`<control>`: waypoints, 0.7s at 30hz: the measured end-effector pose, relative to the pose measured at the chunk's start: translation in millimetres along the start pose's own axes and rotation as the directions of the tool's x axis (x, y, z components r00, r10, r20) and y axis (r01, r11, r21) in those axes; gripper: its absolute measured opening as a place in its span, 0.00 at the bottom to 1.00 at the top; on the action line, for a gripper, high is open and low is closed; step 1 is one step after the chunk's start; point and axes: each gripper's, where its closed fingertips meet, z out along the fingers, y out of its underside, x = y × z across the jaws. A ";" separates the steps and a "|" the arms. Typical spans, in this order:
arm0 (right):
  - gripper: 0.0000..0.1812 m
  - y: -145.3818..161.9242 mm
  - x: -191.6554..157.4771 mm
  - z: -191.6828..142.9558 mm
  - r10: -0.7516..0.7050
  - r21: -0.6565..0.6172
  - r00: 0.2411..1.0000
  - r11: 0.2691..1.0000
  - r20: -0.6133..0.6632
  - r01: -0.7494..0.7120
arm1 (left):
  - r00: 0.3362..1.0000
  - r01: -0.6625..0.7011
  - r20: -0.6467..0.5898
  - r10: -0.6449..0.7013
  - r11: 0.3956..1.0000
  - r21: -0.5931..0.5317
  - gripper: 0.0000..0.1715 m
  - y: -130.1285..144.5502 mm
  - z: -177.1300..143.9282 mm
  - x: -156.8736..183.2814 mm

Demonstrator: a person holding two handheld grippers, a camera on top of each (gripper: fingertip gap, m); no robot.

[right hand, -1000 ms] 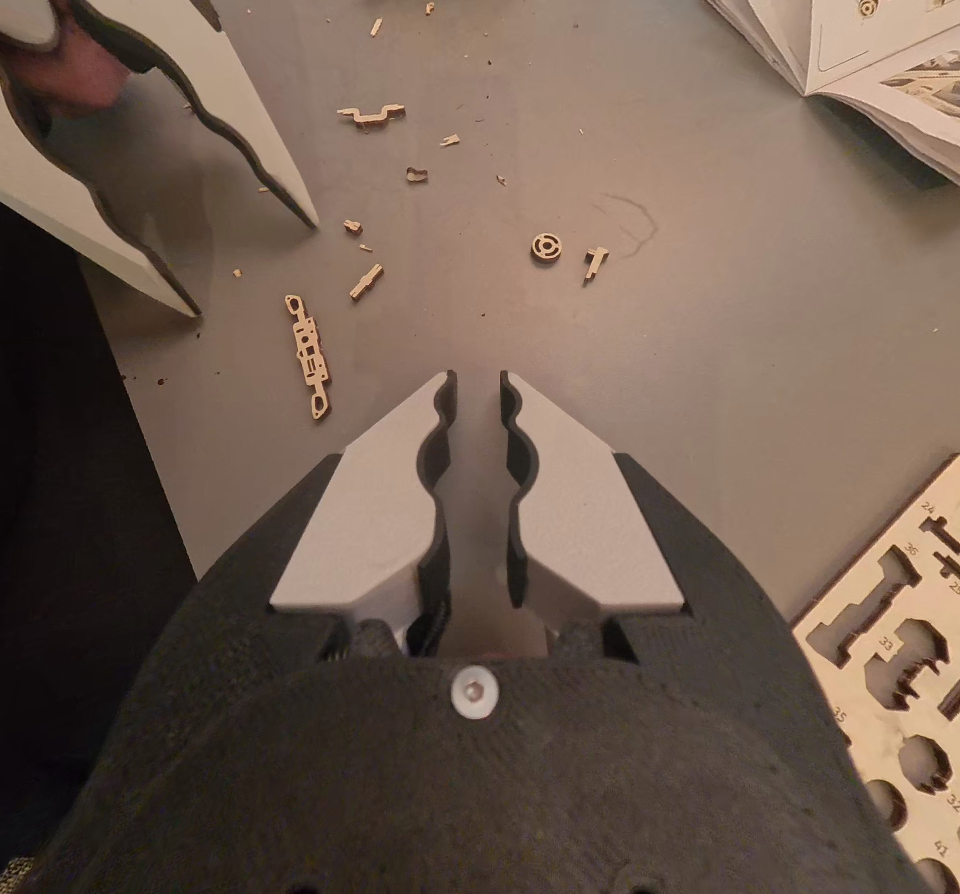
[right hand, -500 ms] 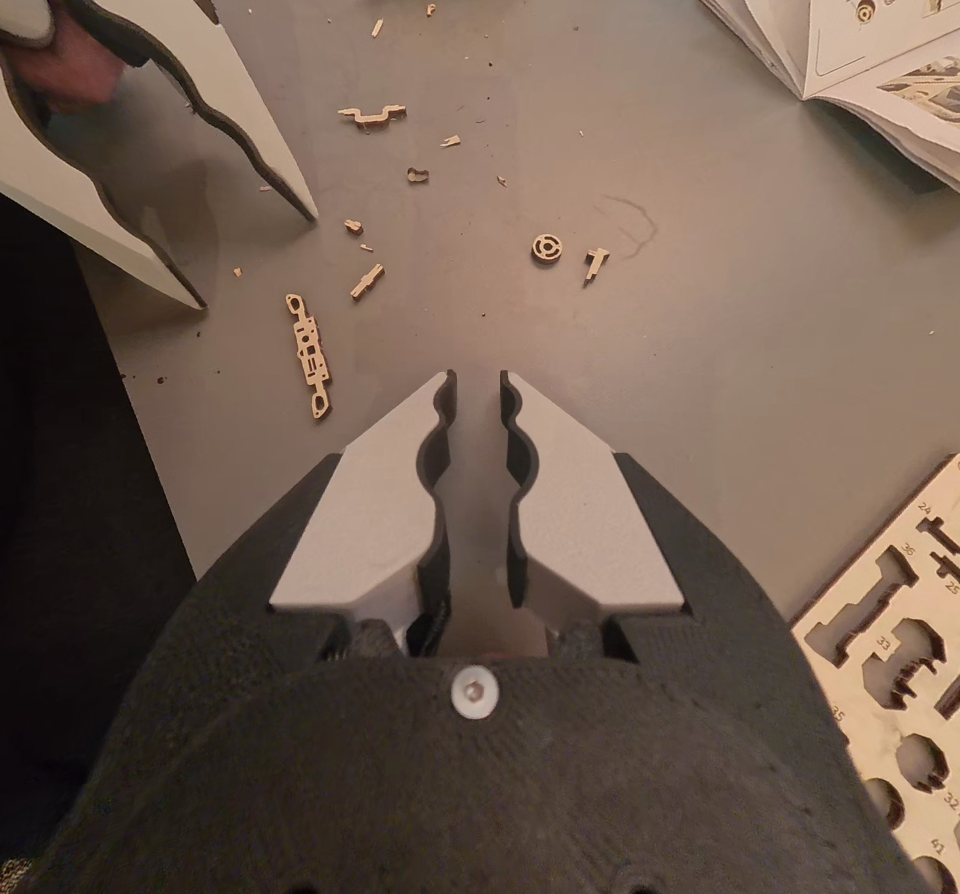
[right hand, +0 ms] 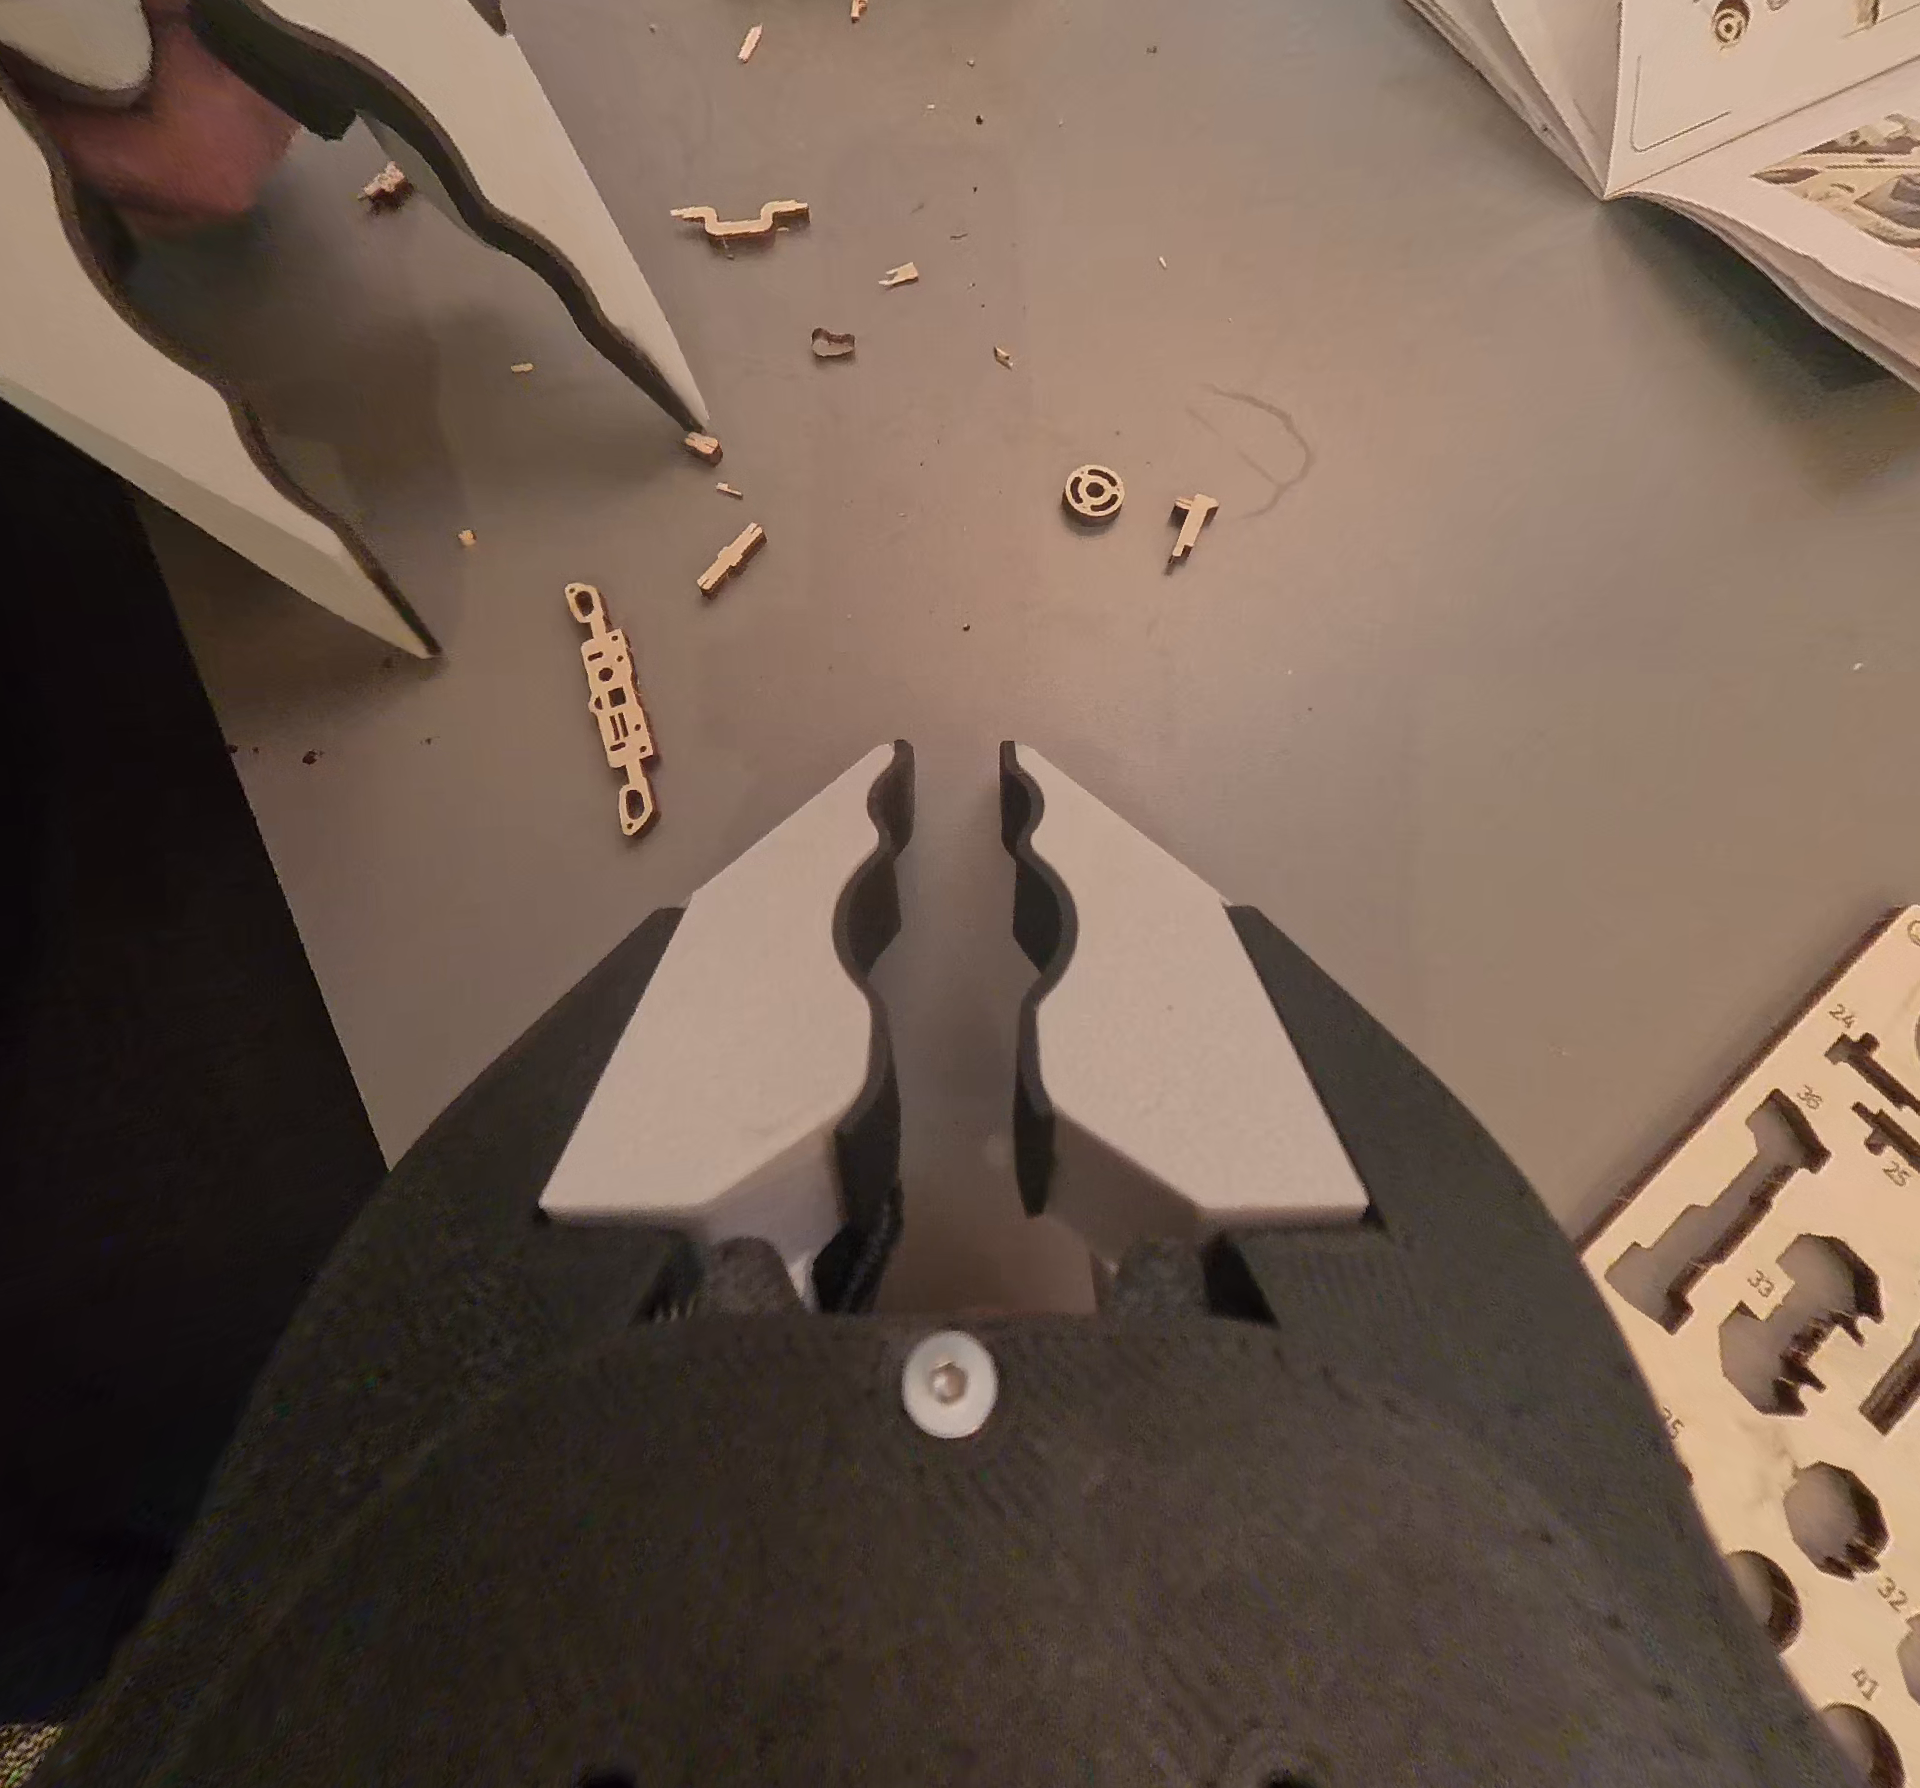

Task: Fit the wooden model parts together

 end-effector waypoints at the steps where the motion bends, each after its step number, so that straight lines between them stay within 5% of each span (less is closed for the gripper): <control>1: 0.08 0.0 0.0 0.0 0.001 0.000 1.000 1.000 0.001 -0.001 | 1.000 -0.006 -0.006 0.006 1.000 0.002 0.39 -0.6 0.5 2.0; 10: 0.08 -0.2 0.0 -0.3 0.000 0.002 1.000 1.000 0.001 0.000 | 0.996 -0.057 -0.062 0.058 0.998 0.018 0.37 -4.1 0.7 14.8; 16: 0.08 0.0 -0.1 0.0 -0.001 0.000 1.000 1.000 0.000 0.001 | 0.998 -0.067 0.000 0.067 0.998 0.021 0.24 -4.4 -11.4 -14.1; 21: 0.08 0.2 0.1 0.1 -0.001 -0.001 1.000 1.000 -0.001 0.001 | 0.972 -0.234 -0.023 0.233 0.972 -0.034 0.07 -5.9 -9.2 -25.9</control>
